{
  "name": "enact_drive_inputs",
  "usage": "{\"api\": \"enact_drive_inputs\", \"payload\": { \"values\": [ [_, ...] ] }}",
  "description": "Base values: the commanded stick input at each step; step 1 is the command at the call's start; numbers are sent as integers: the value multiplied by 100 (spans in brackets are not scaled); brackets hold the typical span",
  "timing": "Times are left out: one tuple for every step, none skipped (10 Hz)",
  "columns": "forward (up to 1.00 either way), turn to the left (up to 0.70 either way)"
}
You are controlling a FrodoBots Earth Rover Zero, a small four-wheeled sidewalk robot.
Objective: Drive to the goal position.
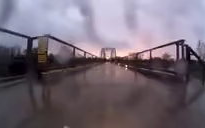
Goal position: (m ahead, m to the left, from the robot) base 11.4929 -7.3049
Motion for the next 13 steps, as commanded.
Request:
{"api": "enact_drive_inputs", "payload": {
  "values": [
    [70,0],
    [70,0],
    [70,5],
    [70,35],
    [69,35],
    [65,33],
    [26,43],
    [3,66],
    [0,70],
    [0,70],
    [0,70],
    [0,70],
    [0,70]
  ]
}}
